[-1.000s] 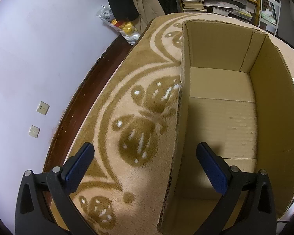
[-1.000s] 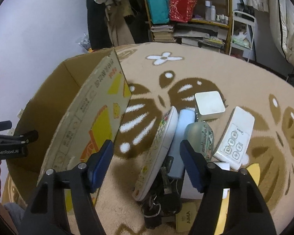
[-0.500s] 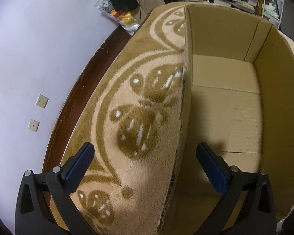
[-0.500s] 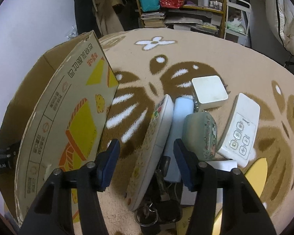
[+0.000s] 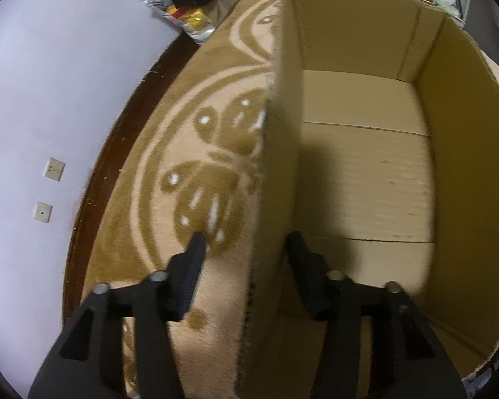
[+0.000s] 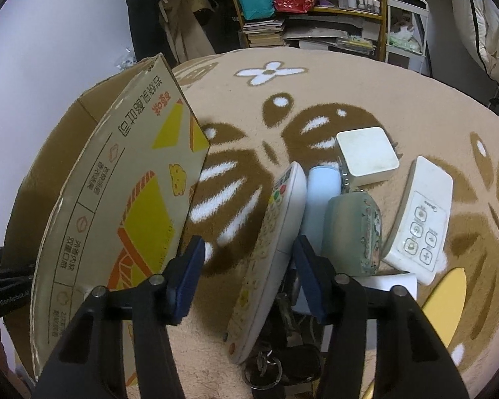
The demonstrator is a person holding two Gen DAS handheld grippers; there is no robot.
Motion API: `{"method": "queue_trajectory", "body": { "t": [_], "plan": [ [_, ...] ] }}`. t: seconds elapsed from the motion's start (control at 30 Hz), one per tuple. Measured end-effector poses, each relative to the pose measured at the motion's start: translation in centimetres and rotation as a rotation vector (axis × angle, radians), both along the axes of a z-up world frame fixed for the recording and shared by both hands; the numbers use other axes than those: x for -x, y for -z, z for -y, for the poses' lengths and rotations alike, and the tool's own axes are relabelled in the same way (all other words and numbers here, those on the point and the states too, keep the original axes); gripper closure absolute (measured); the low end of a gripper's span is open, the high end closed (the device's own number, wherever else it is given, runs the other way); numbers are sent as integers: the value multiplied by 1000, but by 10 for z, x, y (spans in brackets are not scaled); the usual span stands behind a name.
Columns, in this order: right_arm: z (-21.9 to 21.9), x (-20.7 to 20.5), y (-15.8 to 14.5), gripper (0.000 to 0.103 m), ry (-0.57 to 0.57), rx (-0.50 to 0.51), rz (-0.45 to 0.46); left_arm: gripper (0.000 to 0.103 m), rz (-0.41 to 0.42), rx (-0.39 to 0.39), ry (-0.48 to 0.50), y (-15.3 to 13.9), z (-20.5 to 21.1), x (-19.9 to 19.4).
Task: Organize rigid objects
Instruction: 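Grip the cardboard box wall with the left gripper while the right gripper approaches the white remote, then close the right gripper on the white TV remote and lift it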
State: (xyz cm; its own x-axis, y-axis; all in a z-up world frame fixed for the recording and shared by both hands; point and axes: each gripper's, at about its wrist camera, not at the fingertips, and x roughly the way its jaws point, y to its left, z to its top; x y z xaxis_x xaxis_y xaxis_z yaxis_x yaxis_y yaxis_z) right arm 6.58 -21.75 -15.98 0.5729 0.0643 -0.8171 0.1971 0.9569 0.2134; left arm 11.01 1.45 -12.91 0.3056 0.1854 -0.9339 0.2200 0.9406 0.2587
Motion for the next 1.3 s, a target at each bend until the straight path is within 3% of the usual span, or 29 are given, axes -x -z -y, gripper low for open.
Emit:
{"method": "queue_trajectory", "body": {
  "t": [0.13,0.2,0.3,0.6,0.73,0.93,1.03,1.3],
  "plan": [
    [4,2,1,53,19,-25,2,79,-14,25,21,2,4,4],
    [7,3,1,59,31,-42,3,83,-27,43,17,2,5,5],
    [11,4,2,66,31,-63,-3,83,-28,54,11,2,4,5],
    [4,0,15,66,6,-100,-59,83,-24,43,15,3,3,5],
    [-4,-7,17,64,-16,-72,-56,82,-25,40,16,3,3,5],
    [0,-17,26,57,28,-169,-67,82,-24,35,19,4,2,5],
    [-4,-22,24,47,23,-177,-70,82,-27,41,14,3,1,5],
    [-19,-35,26,51,-6,-69,-87,83,-22,24,6,4,1,5]
  ]
}}
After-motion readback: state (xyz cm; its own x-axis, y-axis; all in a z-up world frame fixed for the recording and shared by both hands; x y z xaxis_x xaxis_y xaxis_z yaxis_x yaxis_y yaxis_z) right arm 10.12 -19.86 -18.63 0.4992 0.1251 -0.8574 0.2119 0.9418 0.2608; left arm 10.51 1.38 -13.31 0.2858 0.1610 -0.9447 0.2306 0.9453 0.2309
